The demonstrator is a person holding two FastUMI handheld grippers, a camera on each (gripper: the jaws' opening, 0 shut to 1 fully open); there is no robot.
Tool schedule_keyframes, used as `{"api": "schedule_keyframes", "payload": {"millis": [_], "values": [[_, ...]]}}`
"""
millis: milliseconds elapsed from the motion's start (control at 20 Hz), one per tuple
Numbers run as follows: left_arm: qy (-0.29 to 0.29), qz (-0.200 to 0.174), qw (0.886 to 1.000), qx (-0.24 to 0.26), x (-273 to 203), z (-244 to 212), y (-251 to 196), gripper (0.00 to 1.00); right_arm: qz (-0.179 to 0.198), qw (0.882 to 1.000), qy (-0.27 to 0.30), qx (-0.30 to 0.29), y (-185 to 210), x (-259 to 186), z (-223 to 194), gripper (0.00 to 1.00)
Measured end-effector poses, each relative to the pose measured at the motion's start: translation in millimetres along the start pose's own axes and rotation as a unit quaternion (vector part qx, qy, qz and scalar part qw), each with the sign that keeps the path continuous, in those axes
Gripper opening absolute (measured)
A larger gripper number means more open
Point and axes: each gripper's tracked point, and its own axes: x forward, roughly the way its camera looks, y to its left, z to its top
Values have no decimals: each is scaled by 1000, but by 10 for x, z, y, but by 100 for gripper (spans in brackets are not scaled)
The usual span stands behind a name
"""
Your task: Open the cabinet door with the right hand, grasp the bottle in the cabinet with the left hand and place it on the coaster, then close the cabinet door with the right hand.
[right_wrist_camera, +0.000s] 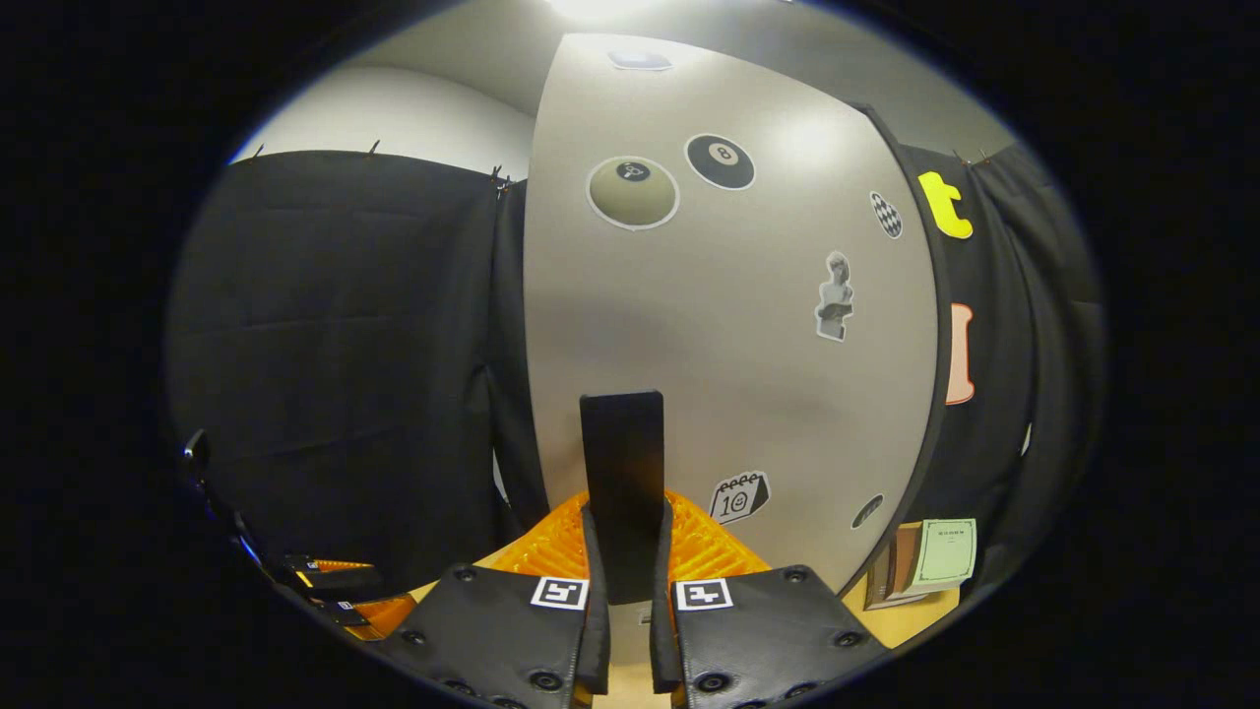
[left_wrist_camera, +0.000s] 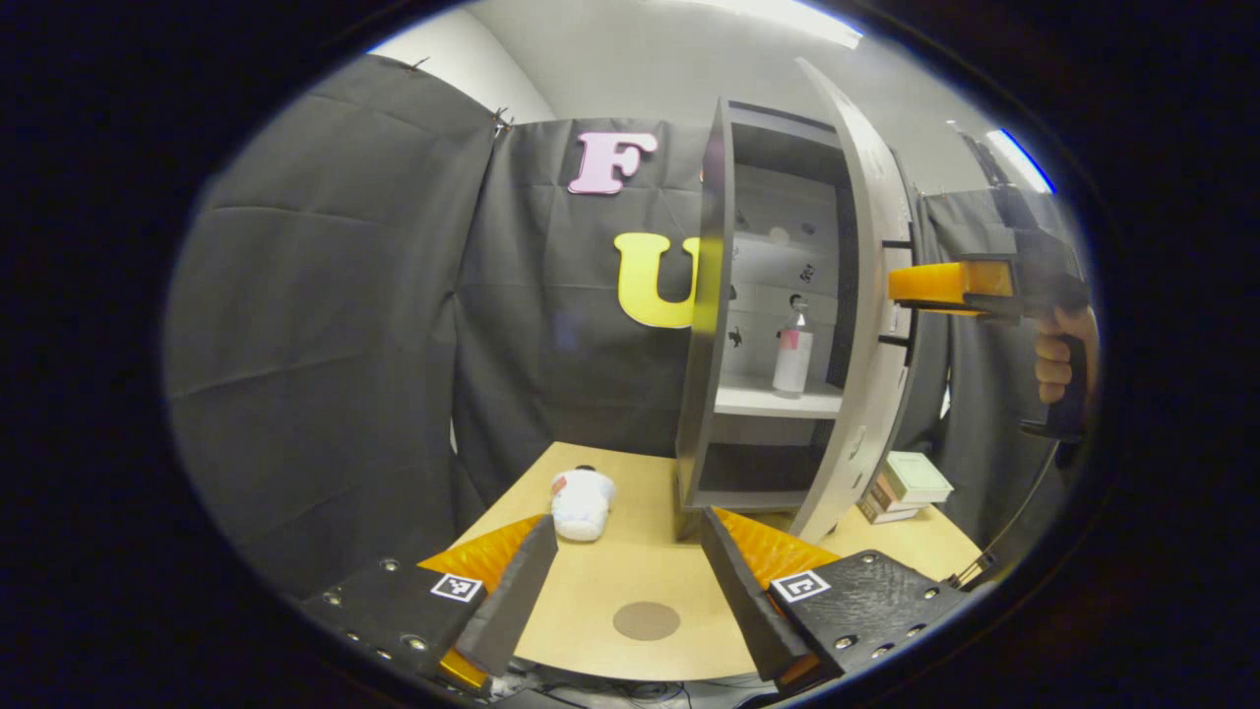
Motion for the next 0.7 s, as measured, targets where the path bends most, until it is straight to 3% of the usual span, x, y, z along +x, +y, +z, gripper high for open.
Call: {"api": "schedule_keyframes", "payload": {"millis": [700], "values": [[10,-89,996,24,46,-12,-279,91,-43,998,18,36,-194,-224,-45,18]]}}
